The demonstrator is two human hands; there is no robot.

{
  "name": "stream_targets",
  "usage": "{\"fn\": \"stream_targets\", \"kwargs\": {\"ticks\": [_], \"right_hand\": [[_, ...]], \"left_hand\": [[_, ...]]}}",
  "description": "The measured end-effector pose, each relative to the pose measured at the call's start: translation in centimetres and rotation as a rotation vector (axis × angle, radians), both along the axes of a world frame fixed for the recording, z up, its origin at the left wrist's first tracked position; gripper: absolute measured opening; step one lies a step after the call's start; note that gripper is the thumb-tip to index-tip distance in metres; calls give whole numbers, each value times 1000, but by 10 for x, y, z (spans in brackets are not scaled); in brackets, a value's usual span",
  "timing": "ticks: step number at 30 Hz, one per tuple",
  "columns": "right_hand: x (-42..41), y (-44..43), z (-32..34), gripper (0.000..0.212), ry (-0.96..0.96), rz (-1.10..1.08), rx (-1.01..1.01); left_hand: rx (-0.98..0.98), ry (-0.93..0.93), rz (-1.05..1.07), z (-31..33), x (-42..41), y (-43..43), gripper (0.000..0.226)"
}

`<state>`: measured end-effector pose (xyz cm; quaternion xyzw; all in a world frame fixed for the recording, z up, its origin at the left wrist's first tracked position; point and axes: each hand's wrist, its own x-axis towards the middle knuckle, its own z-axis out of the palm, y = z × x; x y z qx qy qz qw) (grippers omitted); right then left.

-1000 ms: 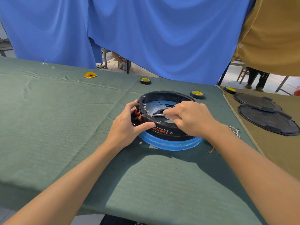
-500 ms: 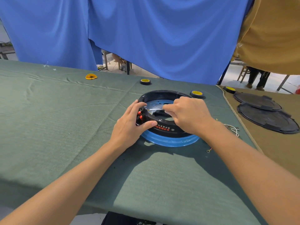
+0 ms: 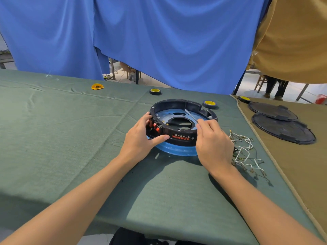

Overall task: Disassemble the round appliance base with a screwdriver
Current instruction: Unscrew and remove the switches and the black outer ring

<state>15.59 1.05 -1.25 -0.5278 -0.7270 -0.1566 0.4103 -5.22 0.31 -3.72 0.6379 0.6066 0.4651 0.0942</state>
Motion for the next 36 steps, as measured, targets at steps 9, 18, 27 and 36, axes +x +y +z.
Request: {"fn": "stream_targets", "kwargs": {"ticks": [9, 18, 27, 36], "right_hand": [[8, 31, 6, 28, 117, -5, -157], [-8, -27, -10, 18, -95, 157, -51], [-8, -19, -23, 23, -104, 156, -130], [-8, -13, -23, 13, -206, 138, -132]], "left_hand": [[-42, 197, 83, 0, 3, -1, 89], [168, 563, -2, 6, 0, 11, 79], [222, 483, 7, 0, 10, 15, 65], [265, 552, 64, -7, 14, 16, 60]]}}
